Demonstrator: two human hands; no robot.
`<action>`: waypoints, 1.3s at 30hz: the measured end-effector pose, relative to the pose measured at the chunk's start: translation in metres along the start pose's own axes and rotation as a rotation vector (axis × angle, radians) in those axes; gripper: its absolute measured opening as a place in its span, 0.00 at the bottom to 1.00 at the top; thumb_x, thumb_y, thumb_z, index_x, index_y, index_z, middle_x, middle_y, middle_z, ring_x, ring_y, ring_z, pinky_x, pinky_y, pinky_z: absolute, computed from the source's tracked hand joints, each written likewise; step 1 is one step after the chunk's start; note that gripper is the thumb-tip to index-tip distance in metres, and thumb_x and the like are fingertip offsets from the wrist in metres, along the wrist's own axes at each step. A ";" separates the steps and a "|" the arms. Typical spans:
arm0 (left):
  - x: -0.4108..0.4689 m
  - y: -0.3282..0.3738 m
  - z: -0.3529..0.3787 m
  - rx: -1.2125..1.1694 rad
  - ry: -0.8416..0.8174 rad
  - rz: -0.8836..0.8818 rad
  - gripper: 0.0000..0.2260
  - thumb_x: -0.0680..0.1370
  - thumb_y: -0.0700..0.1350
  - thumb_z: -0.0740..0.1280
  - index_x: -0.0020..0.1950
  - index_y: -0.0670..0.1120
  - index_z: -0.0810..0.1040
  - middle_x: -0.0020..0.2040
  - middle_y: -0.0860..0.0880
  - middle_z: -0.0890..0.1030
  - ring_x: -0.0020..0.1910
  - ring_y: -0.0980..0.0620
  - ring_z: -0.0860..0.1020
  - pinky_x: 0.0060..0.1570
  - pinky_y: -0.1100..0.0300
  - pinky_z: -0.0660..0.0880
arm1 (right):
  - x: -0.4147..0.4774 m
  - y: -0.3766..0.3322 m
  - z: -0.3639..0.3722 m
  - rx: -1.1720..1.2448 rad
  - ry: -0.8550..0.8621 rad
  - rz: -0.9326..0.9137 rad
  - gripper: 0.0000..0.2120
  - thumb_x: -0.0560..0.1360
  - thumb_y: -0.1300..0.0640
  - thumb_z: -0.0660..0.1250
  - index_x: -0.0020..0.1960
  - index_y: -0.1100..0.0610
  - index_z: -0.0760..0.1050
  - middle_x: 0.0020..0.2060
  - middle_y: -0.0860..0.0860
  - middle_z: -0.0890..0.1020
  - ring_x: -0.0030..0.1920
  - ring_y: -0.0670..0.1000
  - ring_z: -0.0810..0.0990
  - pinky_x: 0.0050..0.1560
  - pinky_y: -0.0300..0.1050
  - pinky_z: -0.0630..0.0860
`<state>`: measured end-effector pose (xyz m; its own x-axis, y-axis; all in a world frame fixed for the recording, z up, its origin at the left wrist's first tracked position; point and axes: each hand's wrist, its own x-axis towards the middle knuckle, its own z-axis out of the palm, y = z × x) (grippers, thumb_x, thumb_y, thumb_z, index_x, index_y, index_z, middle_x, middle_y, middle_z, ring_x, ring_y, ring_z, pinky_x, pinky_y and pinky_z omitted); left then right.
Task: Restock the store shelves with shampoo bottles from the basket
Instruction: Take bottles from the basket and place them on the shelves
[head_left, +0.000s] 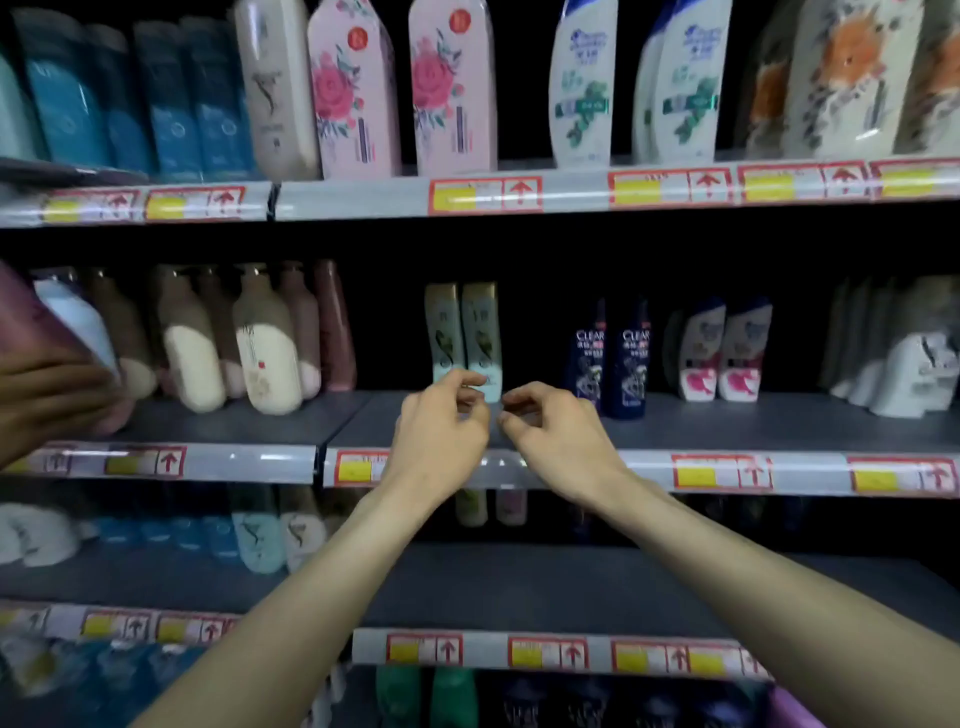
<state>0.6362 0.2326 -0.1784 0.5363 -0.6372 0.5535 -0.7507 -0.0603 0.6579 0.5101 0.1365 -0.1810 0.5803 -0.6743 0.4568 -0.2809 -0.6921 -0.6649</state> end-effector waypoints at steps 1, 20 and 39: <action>-0.017 0.006 0.002 -0.038 0.007 0.016 0.13 0.78 0.45 0.66 0.61 0.54 0.81 0.50 0.57 0.85 0.53 0.56 0.82 0.57 0.60 0.78 | -0.018 0.003 -0.005 -0.003 0.001 -0.018 0.15 0.77 0.47 0.67 0.62 0.49 0.80 0.54 0.44 0.85 0.55 0.45 0.82 0.57 0.41 0.76; -0.269 -0.080 0.154 0.054 -0.561 -0.208 0.10 0.77 0.43 0.68 0.55 0.53 0.83 0.38 0.60 0.84 0.45 0.57 0.83 0.50 0.61 0.78 | -0.279 0.206 0.019 -0.057 -0.349 0.336 0.10 0.78 0.51 0.70 0.59 0.49 0.82 0.47 0.44 0.85 0.46 0.42 0.82 0.41 0.29 0.69; -0.312 -0.163 0.249 0.375 -1.042 -0.115 0.27 0.85 0.54 0.59 0.83 0.52 0.56 0.77 0.48 0.65 0.74 0.46 0.68 0.72 0.46 0.69 | -0.353 0.314 0.054 -0.545 -0.850 0.317 0.32 0.75 0.54 0.70 0.74 0.42 0.60 0.67 0.51 0.75 0.64 0.59 0.75 0.63 0.56 0.76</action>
<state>0.4950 0.2498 -0.5860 0.1561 -0.9359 -0.3159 -0.8806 -0.2767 0.3847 0.2579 0.1710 -0.5828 0.7055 -0.5885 -0.3950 -0.6961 -0.6800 -0.2302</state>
